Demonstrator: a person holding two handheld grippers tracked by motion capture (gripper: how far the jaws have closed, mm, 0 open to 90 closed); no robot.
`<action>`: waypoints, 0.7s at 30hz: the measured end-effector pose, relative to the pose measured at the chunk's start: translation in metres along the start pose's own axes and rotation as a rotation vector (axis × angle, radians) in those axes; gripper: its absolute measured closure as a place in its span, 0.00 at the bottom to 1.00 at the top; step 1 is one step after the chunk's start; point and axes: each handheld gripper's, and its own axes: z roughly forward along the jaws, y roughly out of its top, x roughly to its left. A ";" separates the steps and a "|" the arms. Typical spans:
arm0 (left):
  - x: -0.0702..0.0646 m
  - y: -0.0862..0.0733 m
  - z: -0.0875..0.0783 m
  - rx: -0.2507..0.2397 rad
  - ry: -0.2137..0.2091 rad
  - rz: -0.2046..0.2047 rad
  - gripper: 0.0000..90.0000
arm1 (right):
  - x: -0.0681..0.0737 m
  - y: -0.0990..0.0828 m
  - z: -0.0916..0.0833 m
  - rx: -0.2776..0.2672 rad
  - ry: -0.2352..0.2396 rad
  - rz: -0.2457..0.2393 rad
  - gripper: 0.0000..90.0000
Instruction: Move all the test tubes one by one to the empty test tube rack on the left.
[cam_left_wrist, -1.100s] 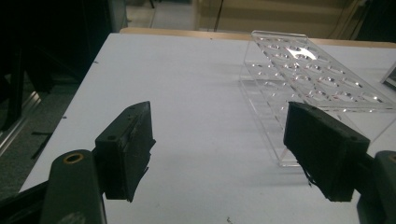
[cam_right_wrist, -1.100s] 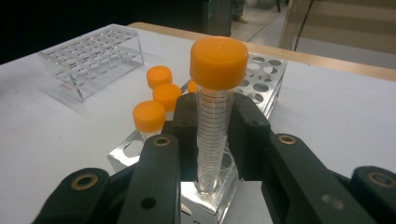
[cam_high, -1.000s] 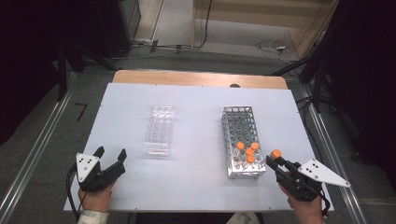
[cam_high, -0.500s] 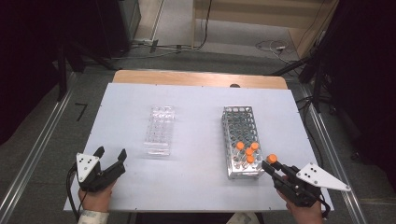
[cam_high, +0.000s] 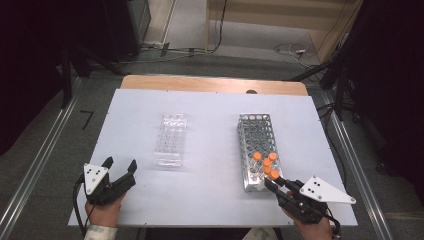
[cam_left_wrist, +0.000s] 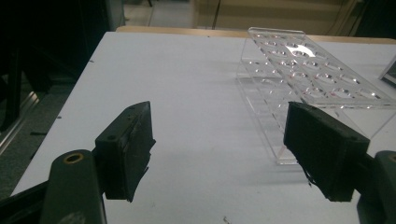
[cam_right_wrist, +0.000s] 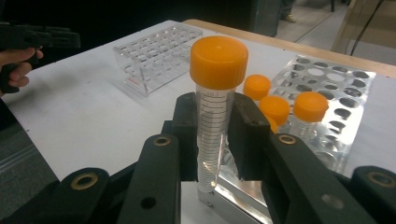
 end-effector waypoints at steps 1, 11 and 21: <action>0.000 0.000 0.000 0.001 0.000 0.000 0.27 | 0.001 0.000 0.002 0.003 0.005 0.001 0.80; -0.002 0.000 0.001 0.006 -0.008 0.008 0.27 | 0.013 0.005 0.024 0.027 0.054 -0.017 0.80; -0.004 0.001 0.002 0.002 -0.020 0.015 0.27 | 0.023 0.009 0.046 0.054 0.089 -0.028 0.80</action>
